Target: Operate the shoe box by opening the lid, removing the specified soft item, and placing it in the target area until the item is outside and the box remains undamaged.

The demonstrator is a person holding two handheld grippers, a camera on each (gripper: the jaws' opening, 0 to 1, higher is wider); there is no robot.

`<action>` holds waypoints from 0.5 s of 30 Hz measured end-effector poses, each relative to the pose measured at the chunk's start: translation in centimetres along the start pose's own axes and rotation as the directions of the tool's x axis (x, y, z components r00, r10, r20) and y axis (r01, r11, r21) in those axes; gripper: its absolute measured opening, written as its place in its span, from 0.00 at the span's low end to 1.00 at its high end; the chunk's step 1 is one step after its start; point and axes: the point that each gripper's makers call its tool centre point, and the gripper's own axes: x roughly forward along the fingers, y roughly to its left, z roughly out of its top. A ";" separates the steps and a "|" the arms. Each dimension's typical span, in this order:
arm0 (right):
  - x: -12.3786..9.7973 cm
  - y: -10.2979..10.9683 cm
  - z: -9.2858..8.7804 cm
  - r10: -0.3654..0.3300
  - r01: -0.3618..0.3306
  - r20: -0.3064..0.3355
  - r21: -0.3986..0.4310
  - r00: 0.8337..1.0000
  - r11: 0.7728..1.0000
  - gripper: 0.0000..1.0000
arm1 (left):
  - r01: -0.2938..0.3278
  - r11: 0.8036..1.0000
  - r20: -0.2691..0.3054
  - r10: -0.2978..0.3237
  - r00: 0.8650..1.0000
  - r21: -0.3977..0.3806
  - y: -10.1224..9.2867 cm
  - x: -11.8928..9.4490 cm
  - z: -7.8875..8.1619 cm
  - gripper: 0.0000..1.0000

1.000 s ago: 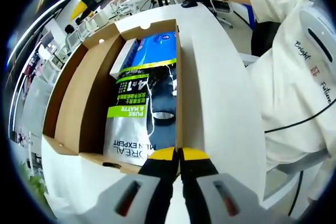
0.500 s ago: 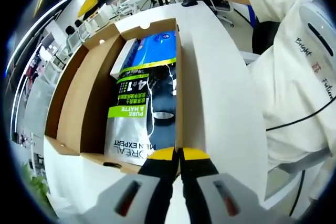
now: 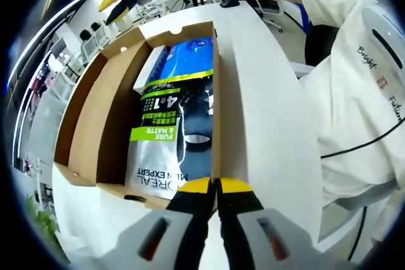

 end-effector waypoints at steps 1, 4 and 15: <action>0.1 0.1 -0.8 -0.012 0.011 -0.043 -0.021 0.999 1.000 0.28 | 0.000 1.000 0.000 0.000 1.000 0.000 0.0 0.0 0.0 0.02; 0.3 -0.6 -2.2 -0.080 0.066 -0.133 -0.107 0.988 0.992 0.29 | 0.000 1.000 -0.002 0.000 1.000 -0.001 0.0 0.0 0.0 0.02; 1.3 -0.6 -6.1 -0.120 0.096 -0.264 -0.100 0.957 0.990 0.29 | -0.001 1.000 -0.009 0.001 1.000 0.001 0.0 0.0 -0.1 0.03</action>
